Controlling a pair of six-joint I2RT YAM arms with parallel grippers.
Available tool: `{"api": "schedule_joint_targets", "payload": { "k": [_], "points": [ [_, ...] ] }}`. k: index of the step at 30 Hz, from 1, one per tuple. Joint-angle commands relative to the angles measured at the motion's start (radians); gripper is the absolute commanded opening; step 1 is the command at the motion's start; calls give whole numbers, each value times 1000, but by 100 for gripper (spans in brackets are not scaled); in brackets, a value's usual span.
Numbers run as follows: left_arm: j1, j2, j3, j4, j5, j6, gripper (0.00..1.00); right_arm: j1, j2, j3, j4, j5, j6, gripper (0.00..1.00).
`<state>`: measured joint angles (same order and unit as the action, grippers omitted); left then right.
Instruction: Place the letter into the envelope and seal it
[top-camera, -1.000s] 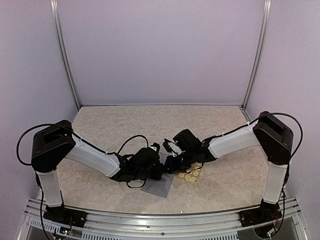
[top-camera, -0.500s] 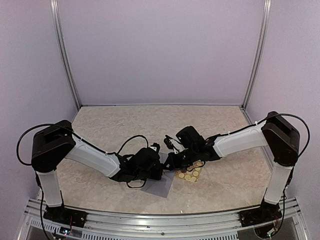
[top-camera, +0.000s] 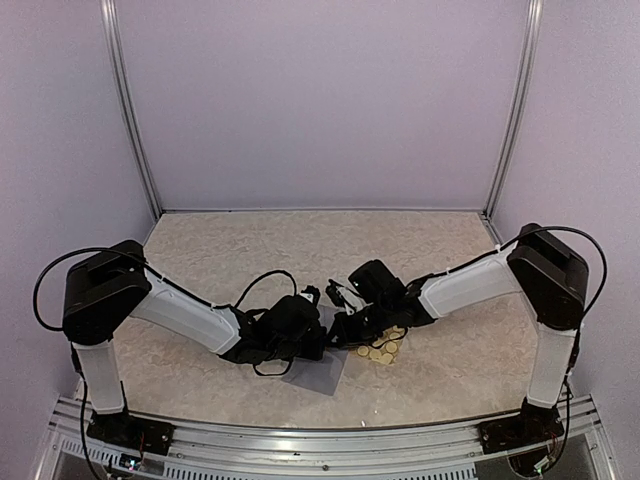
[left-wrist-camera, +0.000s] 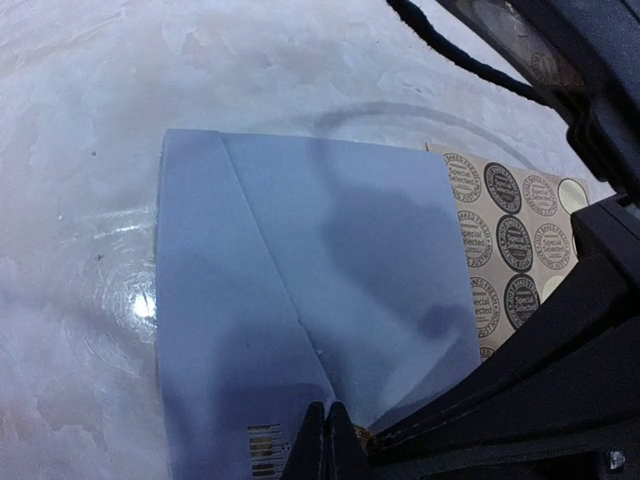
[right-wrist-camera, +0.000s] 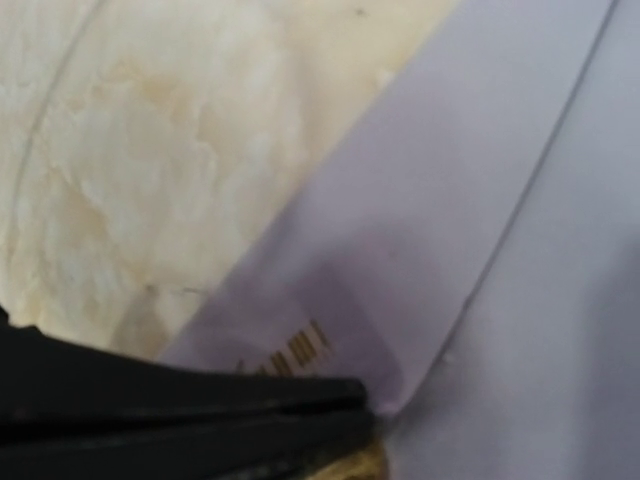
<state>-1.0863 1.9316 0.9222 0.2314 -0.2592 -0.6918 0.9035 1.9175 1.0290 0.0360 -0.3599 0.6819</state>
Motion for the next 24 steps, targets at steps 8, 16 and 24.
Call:
{"api": "schedule_joint_targets", "payload": {
  "k": [8, 16, 24],
  "points": [
    [-11, 61, -31, -147, 61, -8, 0, 8, 54, 16, 21, -2, 5, 0],
    [-12, 48, -34, -146, 51, -5, 2, 8, 78, 36, -55, 62, 6, 0],
    [-10, -70, -22, -211, -57, 7, 21, 8, 86, 25, -95, 94, 8, 0]
  ]
}}
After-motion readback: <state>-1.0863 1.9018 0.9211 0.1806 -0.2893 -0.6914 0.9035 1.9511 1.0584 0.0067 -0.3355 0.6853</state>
